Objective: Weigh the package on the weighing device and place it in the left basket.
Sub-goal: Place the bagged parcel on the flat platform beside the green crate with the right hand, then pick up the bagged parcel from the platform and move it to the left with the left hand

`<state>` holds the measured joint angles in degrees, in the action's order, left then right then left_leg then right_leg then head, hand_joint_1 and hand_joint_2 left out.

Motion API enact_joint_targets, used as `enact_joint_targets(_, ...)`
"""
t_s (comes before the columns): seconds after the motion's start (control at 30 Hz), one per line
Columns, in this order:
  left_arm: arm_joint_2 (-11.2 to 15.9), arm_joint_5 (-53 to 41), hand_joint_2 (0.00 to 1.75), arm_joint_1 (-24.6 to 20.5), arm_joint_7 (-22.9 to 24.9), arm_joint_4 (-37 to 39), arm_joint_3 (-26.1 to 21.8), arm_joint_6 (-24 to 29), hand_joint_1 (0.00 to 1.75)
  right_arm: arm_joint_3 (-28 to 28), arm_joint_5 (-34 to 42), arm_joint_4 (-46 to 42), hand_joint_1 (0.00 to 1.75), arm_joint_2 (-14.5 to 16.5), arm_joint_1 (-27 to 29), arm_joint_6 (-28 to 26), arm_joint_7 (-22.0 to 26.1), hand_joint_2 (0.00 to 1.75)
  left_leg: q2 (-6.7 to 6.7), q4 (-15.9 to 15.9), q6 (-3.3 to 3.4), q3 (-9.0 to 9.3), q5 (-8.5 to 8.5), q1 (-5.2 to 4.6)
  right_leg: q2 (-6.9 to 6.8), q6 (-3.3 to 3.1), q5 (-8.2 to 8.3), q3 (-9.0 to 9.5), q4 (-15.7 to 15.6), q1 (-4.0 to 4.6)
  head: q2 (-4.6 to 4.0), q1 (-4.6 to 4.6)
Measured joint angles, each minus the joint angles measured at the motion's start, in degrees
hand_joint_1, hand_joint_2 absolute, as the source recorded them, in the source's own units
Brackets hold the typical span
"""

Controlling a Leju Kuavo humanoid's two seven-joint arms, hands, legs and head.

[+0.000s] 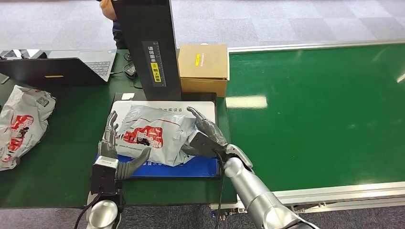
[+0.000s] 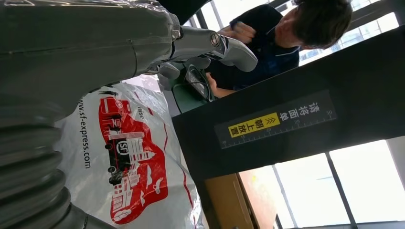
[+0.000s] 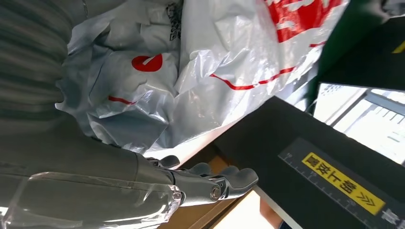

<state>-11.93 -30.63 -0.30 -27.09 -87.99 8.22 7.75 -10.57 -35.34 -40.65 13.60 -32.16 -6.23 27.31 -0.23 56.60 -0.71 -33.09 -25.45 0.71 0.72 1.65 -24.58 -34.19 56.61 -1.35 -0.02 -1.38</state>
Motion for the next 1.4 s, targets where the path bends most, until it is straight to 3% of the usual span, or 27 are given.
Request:
enact_joint_targets(0.27,-0.4,-0.8,1.75,0.2,0.0,-0.8,-0.4,-1.2,0.00,0.3,0.7,-9.9,0.00,-1.0,5.3,1.4,-1.3,1.75,0.00,0.0,0.00,0.00,0.00,0.00,0.00,0.00,0.00,0.00,0.0,0.00,0.00,-0.02)
enact_joint_targets(0.5,-0.4,-0.9,1.75,0.1,-0.1,-0.8,-0.8,-1.2,0.00,0.3,0.1,-16.2,0.00,-2.0,8.2,-0.4,-2.0,1.75,0.00,0.0,0.00,0.00,0.00,0.00,0.00,0.00,0.00,0.00,0.0,0.00,0.00,-0.01)
enact_joint_targets(0.7,-0.2,-3.0,1.75,-0.1,-0.1,-0.8,-0.9,-0.8,0.00,0.4,4.2,-24.3,0.00,-2.9,12.4,-2.1,-0.4,1.75,0.00,0.0,0.01,0.00,-0.01,0.00,0.00,0.00,0.00,0.00,0.0,0.00,0.00,-0.01)
enact_joint_targets(1.03,3.1,-15.8,1.75,-4.4,4.5,0.3,0.0,-3.3,0.00,1.5,6.4,-36.6,0.00,-3.9,18.8,-1.5,0.7,1.75,0.00,0.0,0.01,0.02,-0.02,0.00,0.00,0.00,0.00,0.00,0.0,0.00,0.00,-0.01)
enact_joint_targets(1.4,5.9,-18.8,1.75,-7.4,5.9,3.0,1.6,-5.1,0.00,1.9,6.7,-40.0,0.00,-4.4,20.9,-1.3,1.2,1.75,0.00,0.0,0.01,0.01,-0.03,0.00,0.00,0.00,-0.01,-0.01,0.0,0.00,0.00,-0.02)
